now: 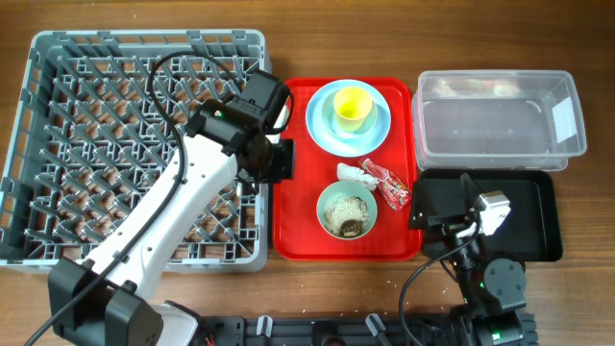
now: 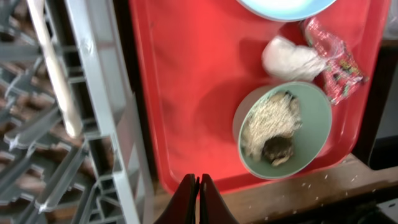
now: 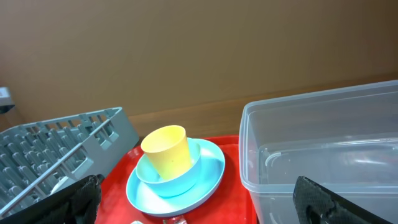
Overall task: Sort waste into correct bins and load items into the dishwasher rack
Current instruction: 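Grasp the green bowl of rice with the right gripper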
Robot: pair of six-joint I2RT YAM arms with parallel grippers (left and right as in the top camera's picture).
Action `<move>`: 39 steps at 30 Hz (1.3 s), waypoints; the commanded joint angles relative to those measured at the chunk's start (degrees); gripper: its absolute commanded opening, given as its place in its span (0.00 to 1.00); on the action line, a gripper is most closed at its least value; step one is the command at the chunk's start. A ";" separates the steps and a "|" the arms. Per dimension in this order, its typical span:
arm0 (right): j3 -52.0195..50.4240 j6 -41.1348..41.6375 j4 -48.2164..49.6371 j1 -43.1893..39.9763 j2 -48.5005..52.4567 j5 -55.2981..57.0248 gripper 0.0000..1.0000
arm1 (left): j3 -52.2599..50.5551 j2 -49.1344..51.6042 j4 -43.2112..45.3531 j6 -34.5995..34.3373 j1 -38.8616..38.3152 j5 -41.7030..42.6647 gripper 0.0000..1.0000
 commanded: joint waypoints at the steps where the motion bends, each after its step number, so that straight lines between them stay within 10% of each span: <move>1: -0.07 -0.31 0.33 -0.13 -0.17 0.52 1.00 | 0.37 -2.93 0.63 -0.20 0.55 1.46 0.04; 17: -0.07 0.85 0.28 -0.13 -0.17 -0.15 1.00 | 0.04 -11.28 -3.74 -2.73 0.50 0.96 0.04; 21: 0.07 21.14 0.39 -0.13 -0.20 -5.03 1.00 | 0.04 -11.30 -3.82 -2.45 0.50 0.92 0.04; 25: 14.75 16.76 -12.81 -0.24 4.00 -8.68 1.00 | 0.04 -12.98 -3.50 -2.49 0.57 0.90 0.04; 32: 61.99 11.69 -52.24 -0.22 45.31 -21.00 1.00 | 0.04 -13.27 -2.21 -3.37 0.81 -0.44 0.04; 37: 62.51 8.96 -55.21 12.81 56.11 -22.71 0.54 | 0.04 -17.11 -0.96 -12.48 8.76 -7.08 0.04; 39: 62.16 12.96 -55.36 22.60 60.74 -12.66 0.54 | 0.04 -17.97 -1.68 -12.87 12.35 -7.72 0.05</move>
